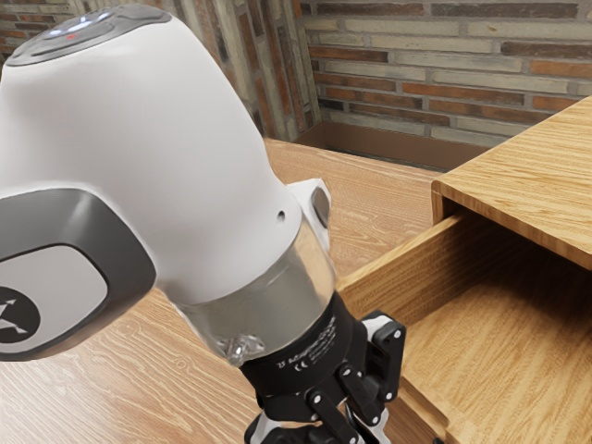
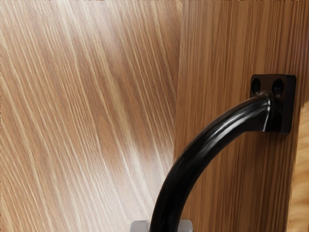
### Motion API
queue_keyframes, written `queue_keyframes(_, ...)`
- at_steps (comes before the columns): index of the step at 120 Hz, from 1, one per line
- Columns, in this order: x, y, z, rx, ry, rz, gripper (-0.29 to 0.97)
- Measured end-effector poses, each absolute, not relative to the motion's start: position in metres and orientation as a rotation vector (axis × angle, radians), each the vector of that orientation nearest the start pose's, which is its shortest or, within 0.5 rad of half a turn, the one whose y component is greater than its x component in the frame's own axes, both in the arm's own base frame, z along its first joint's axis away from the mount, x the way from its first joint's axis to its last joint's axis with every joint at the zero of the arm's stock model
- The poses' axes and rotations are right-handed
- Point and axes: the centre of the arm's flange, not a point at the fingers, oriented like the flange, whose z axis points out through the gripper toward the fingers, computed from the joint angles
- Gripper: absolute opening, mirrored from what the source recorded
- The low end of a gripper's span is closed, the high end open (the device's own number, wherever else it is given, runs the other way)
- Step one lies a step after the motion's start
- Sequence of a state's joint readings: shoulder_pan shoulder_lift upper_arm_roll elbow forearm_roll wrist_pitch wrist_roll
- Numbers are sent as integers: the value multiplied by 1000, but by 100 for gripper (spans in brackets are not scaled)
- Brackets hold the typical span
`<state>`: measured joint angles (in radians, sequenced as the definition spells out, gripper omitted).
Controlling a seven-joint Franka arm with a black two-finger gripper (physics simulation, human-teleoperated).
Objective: Pull the drawer handle with one arm to open the drawer
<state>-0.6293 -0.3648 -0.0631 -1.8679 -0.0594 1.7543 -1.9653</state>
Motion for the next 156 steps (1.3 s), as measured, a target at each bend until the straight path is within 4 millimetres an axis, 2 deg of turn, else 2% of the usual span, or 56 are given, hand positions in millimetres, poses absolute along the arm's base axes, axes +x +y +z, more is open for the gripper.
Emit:
queue_keyframes(43,307,-285,687,-2752,-2024,-80,-11)
queue_keyframes(78,287,-276,684,-2758,-2026,-85,-11)
queue_keyframes(118,281,-273,684,-2758,-2037,-94,-10)
queue_keyframes(138,276,-269,690,-2768,-2046,-105,-3)
queue_keyframes(156,271,-262,705,-2780,-2067,-125,6)
